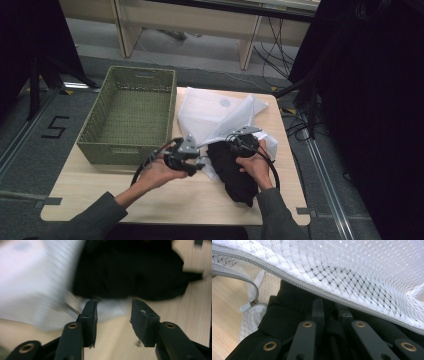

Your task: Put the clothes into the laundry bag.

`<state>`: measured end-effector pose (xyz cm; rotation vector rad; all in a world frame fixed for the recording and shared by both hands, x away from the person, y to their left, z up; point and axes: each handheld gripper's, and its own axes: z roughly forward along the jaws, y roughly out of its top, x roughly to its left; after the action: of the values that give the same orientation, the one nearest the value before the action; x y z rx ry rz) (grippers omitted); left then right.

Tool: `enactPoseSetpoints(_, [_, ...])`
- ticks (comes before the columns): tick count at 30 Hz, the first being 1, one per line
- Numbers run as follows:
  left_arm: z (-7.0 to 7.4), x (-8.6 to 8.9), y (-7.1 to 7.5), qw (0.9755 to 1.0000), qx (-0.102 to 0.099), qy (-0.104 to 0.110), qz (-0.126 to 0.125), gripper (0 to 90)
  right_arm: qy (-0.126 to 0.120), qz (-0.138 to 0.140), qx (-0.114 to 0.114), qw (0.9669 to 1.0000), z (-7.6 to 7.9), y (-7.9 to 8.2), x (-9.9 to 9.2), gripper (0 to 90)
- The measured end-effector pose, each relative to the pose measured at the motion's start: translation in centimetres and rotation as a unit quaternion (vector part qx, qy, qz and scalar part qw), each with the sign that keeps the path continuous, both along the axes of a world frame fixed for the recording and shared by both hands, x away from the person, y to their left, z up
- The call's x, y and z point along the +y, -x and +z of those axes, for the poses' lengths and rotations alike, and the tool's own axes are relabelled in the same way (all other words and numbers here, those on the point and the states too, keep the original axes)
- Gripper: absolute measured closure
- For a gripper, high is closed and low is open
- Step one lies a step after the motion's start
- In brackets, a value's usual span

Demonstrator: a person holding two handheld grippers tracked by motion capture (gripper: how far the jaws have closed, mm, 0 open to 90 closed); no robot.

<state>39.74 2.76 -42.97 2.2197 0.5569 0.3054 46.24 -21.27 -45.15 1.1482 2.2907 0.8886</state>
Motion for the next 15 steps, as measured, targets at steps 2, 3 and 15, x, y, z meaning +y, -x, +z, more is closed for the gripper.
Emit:
enactPoseSetpoints(2, [-3.1,-1.4,0.3,0.9996,0.013,-0.023,0.004,52.3,-0.002,-0.003,-0.005,1.0,-0.1,0.0,0.1,81.0])
enactPoseSetpoints(3, [-3.1,-1.4,0.3,0.9996,0.013,-0.023,0.004,52.3,-0.002,-0.003,-0.005,1.0,-0.1,0.0,0.1,81.0])
enactPoseSetpoints(15, [-8.3,-5.9,-2.1,0.9979,0.033,-0.023,0.05,37.8,-0.01,-0.003,0.002,0.9999,0.4,0.1,0.2,80.9])
